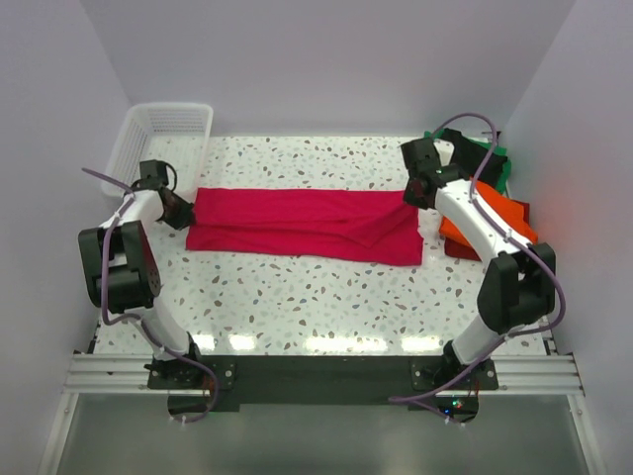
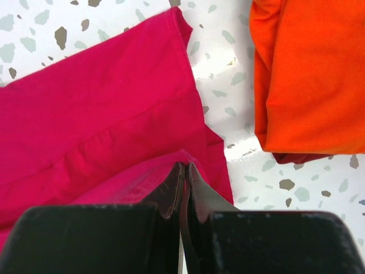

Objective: Fold and stack the t-shirts
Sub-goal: Fold the tshirt

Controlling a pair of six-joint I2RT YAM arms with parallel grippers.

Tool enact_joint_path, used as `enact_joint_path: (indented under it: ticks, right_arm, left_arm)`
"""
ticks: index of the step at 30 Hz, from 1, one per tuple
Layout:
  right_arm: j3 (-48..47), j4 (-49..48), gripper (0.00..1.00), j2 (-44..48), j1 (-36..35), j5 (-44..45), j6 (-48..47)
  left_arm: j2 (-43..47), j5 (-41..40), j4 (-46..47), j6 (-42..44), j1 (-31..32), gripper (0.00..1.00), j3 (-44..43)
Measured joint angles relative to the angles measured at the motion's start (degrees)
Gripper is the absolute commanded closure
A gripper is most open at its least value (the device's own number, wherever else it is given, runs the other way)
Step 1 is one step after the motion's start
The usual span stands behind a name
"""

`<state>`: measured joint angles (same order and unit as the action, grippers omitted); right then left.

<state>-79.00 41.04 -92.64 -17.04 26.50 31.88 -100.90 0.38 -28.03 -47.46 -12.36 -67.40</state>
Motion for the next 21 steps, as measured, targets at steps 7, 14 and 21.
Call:
enact_joint_path:
  ticks: [7,14,21]
  right_arm:
    - [-4.09,-1.51,1.00,-5.11,0.59,-0.81,-0.02]
    - [-6.32,-2.08,1.00,-8.31,1.42,-1.31,-0.04]
    - [-6.62,-2.56,1.00,-9.53,2.43,-2.16,-0.04]
  left_arm:
    - [-2.05,-0.70,-0.04,-0.04,0.00,1.00,-1.11]
    - [-4.07,-0.61,0.31,0.07,0.02,0.77,-2.27]
    - [-3.19,-0.74,4.72,1.88,0.02,0.52,-1.05]
